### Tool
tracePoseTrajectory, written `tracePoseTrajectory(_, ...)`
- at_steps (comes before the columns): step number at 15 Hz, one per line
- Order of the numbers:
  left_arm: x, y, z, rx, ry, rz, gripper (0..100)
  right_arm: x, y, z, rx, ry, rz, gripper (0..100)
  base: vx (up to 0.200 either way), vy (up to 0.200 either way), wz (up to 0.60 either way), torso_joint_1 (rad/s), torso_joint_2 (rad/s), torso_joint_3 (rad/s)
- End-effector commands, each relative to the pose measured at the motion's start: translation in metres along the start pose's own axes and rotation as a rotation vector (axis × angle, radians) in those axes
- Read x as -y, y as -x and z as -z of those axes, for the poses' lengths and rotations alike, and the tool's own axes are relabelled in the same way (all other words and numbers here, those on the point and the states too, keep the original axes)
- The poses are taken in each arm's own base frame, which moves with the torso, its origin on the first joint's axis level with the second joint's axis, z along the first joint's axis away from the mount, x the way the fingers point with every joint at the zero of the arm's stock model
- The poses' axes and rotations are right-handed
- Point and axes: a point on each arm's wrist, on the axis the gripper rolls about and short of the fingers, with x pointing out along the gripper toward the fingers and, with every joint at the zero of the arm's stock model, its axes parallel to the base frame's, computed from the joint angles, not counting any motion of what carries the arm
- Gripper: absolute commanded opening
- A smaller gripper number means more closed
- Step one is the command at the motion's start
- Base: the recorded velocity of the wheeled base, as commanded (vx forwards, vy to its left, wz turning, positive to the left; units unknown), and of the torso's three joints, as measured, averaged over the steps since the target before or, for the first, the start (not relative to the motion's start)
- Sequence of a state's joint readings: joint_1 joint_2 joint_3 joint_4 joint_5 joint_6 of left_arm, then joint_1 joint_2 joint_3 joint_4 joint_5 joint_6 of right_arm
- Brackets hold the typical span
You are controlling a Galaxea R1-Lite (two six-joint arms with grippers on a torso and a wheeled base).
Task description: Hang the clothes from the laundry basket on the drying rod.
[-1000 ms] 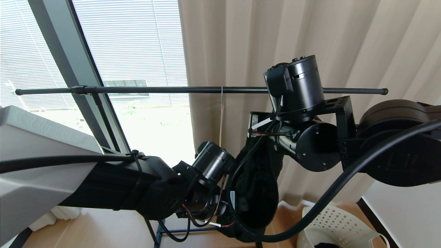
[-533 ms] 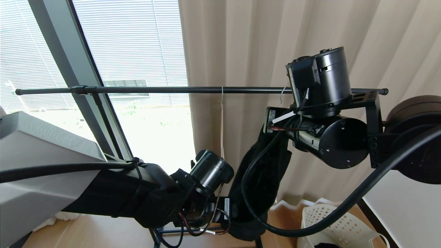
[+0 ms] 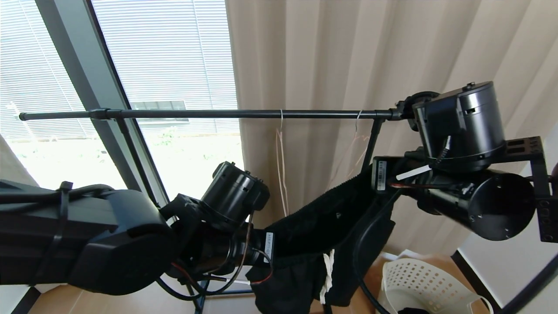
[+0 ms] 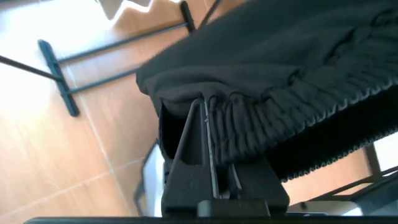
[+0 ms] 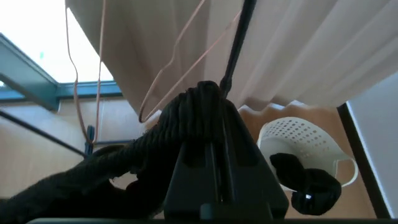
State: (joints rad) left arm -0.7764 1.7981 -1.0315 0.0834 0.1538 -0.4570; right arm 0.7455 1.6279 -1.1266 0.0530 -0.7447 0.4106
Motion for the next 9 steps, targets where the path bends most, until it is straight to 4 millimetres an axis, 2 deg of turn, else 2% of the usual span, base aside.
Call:
tracePoseTrajectory(1,-0.008,0.022,-0.014,0.061,-0.028,-0.007,0,0.016,0.018,-0.001,-0.012,0.039,-0.095,0,0.000,0.000,0.00,0.000,0.00,0.000)
tracePoseTrajectory(3,-0.016,0.032,-0.020,0.052,-0.044,-0.038,0,0.016,0.019,0.003,-0.050,0.045,-0.169,0,0.000,0.000,0.00,0.000,0.00,0.000)
tracePoseTrajectory(5,-0.025,0.032,-0.027,0.059,-0.094,-0.065,0,0.020,0.015,0.022,-0.093,0.065,-0.187,0,0.000,0.000,0.00,0.000,0.00,0.000)
tracePoseTrajectory(9,-0.029,0.033,-0.030,0.064,-0.076,-0.076,0,0.020,0.009,0.023,-0.090,0.056,-0.206,0,0.000,0.000,0.00,0.000,0.00,0.000)
